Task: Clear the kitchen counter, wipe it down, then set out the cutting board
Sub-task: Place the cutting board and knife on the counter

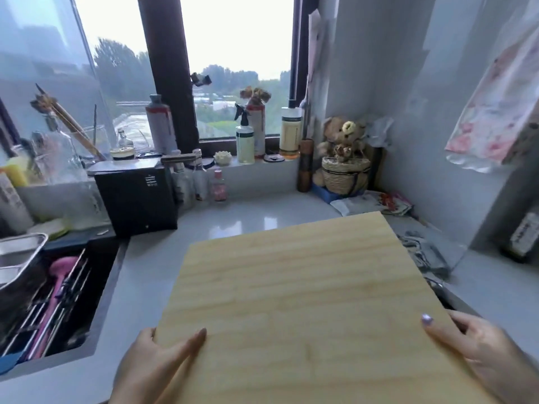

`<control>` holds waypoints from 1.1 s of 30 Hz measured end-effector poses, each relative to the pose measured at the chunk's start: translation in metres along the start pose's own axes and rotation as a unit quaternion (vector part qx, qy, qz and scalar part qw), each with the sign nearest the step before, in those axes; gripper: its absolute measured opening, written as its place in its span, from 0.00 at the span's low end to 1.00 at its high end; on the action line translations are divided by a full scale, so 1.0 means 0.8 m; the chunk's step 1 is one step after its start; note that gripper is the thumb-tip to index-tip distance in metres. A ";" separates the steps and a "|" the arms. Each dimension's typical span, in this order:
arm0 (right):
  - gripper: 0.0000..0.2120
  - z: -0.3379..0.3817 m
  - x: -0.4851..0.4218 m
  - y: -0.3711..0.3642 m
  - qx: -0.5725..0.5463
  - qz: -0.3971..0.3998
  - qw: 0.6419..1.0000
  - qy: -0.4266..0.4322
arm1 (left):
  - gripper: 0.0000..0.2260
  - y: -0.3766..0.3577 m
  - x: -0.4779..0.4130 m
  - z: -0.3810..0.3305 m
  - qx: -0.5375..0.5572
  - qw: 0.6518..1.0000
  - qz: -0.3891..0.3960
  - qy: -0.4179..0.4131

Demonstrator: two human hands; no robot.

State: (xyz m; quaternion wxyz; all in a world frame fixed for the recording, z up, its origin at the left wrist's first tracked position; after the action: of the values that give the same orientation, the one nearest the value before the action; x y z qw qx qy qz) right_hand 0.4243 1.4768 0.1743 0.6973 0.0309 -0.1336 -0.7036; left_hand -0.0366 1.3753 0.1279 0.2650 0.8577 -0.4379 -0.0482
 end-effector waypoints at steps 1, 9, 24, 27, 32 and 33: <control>0.07 0.001 -0.009 -0.032 0.023 0.013 0.999 -0.022 | 0.38 0.001 -0.017 0.004 -0.012 1.000 -0.015 0.012; 0.15 -0.001 -0.160 -0.146 0.143 0.049 0.988 -0.038 | 0.36 -0.016 -0.145 0.025 -0.112 0.988 -0.041 0.094; 0.17 -0.036 -0.299 -0.185 0.285 0.038 0.958 -0.007 | 0.40 -0.067 -0.207 0.010 -0.321 0.929 -0.087 0.161; 0.09 -0.046 -0.300 -0.184 0.293 0.001 0.956 -0.028 | 0.39 -0.075 -0.207 0.014 -0.319 0.927 -0.098 0.170; 0.30 -0.016 -0.308 -0.194 0.466 -0.040 0.884 0.025 | 0.38 -0.075 -0.198 0.003 -0.320 0.916 -0.170 0.172; 0.36 0.001 -0.313 -0.203 0.472 -0.052 0.878 0.066 | 0.37 -0.078 -0.196 -0.004 -0.311 0.918 -0.188 0.160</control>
State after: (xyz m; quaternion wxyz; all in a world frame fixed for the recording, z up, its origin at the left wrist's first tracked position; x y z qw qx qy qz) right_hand 0.2728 1.7235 0.1018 0.5695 0.4098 -0.4013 -0.5888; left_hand -0.0864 1.5281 0.0766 0.5705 0.7951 -0.1834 -0.0931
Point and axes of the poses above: each hand's wrist, its own x-axis away from the middle knuckle, its own y-axis out of the back of the hand, z = x × y, the point moved 7 cm from there along -x, towards the middle knuckle, and after that the axes turned 2 degrees about -y, right-handed, at the moved point
